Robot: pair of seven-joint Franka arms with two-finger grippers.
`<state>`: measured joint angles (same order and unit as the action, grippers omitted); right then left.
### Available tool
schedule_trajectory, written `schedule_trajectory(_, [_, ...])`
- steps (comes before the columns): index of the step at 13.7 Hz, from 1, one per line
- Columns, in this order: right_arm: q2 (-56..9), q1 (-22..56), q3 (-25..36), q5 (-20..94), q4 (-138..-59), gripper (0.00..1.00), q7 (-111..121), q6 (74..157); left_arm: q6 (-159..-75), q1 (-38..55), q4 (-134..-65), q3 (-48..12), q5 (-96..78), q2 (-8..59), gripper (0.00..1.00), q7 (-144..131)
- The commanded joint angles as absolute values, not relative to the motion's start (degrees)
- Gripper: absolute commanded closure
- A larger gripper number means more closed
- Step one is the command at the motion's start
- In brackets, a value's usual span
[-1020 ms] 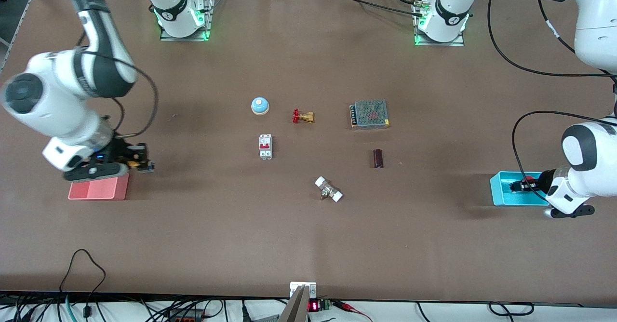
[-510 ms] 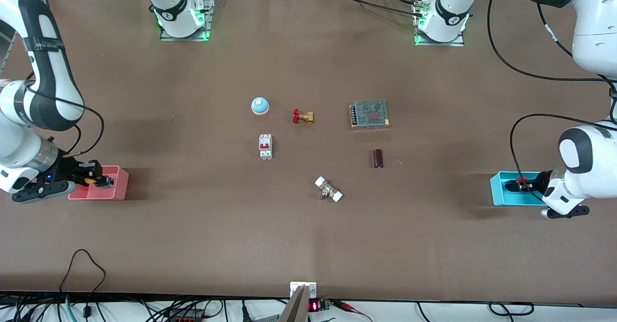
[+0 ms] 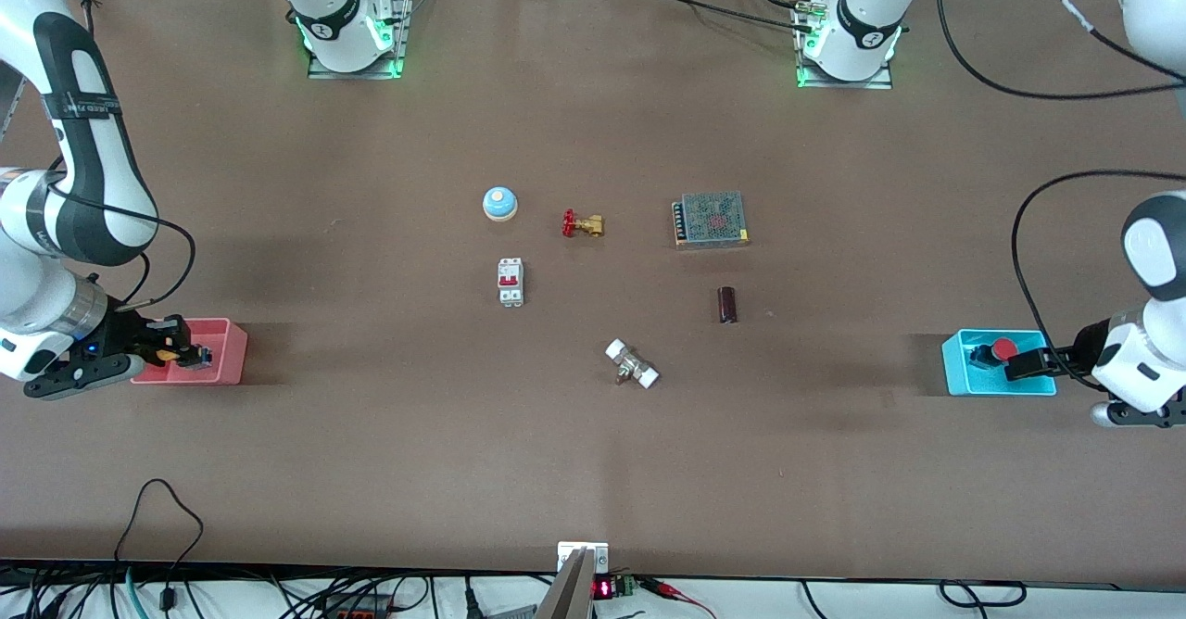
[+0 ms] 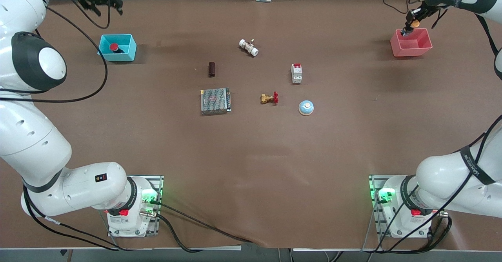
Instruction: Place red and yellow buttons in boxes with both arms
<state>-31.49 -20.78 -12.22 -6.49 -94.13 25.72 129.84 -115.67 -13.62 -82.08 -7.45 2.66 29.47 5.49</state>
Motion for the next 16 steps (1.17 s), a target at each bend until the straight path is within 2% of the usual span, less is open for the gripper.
schedule_trajectory(1, [-32.5,-22.7,-13.2,-7.6,-93.6,0.72,27.7,130.2,-113.9,-9.6,-85.5,-6.1,2.9,22.2,0.00,5.7])
schedule_trajectory(2, [-32.6,-22.8,-13.2,-7.6,-93.6,0.72,27.6,130.1,-112.3,-7.3,-85.6,-3.7,1.9,20.6,0.00,5.5])
schedule_trajectory(4, [-33.0,-22.8,-13.0,-7.6,-93.8,0.72,27.6,130.0,-108.2,2.3,-85.5,6.2,-3.3,17.8,0.00,4.5])
schedule_trajectory(5, [-33.7,-22.8,-12.5,-7.6,-93.8,0.72,27.6,130.1,-106.6,3.8,-85.6,8.0,-4.8,16.5,0.00,4.1])
schedule_trajectory(9, [-34.9,-22.8,-12.2,-9.3,-93.8,0.72,26.8,131.7,-98.7,2.2,-86.6,7.7,-4.9,11.6,0.00,1.8])
schedule_trajectory(15, [-35.6,-22.7,-11.3,-10.5,-93.8,0.72,26.8,132.4,-99.4,2.2,-85.5,6.5,-4.7,11.3,0.00,2.0])
schedule_trajectory(16, [-36.0,-22.7,-11.2,-10.8,-93.8,0.72,26.8,133.1,-99.0,1.2,-85.4,4.0,-4.6,11.3,0.00,1.3])
